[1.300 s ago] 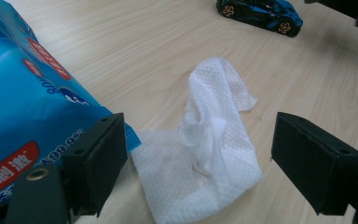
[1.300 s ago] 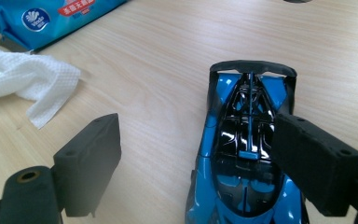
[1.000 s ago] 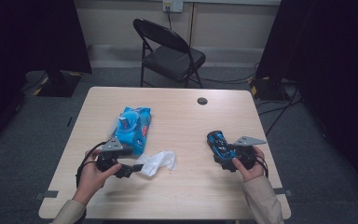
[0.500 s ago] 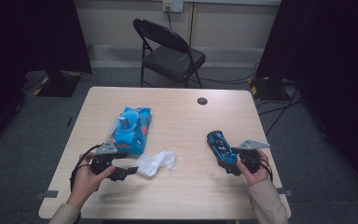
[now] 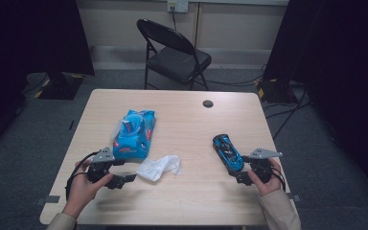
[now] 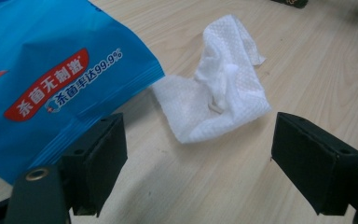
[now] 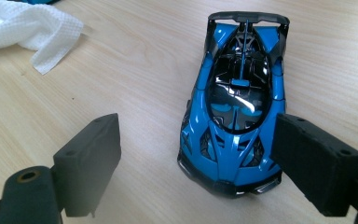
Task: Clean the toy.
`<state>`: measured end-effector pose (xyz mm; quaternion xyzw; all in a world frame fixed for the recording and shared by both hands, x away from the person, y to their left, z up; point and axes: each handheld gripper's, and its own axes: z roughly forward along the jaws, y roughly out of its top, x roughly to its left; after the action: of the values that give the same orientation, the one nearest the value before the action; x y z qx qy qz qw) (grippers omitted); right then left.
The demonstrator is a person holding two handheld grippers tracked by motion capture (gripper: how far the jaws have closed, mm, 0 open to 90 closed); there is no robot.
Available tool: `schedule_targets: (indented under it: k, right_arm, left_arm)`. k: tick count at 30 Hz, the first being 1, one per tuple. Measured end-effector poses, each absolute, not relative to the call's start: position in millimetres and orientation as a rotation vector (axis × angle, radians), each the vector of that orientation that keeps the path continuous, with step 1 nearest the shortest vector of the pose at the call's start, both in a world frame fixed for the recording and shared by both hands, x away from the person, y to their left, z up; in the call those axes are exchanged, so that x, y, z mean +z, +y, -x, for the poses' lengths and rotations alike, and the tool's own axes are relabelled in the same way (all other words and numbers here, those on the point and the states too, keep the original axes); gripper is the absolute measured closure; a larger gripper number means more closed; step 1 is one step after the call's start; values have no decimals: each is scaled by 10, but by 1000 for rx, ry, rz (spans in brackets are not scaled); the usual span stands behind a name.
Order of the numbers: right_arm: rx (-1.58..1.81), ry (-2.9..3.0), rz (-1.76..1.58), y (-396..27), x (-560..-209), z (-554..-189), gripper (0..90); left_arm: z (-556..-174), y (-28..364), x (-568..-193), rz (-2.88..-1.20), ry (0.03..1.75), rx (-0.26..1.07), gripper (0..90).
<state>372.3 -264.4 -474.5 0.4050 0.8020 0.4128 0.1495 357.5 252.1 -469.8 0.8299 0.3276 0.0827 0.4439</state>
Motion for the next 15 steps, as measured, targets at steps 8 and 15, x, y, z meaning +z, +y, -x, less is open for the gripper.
schedule_targets:
  k: [8,15]
  right_arm:
    - [1197,2310,-1166,-2631,-4762,-3688,157]
    - [1191,2326,-1146,-2625,-4764,-3648,157]
  left_arm:
    - [-3552,2589,-4696,-2052,817,204,178]
    - [-3519,2648,-4701,-2057,822,210,178]
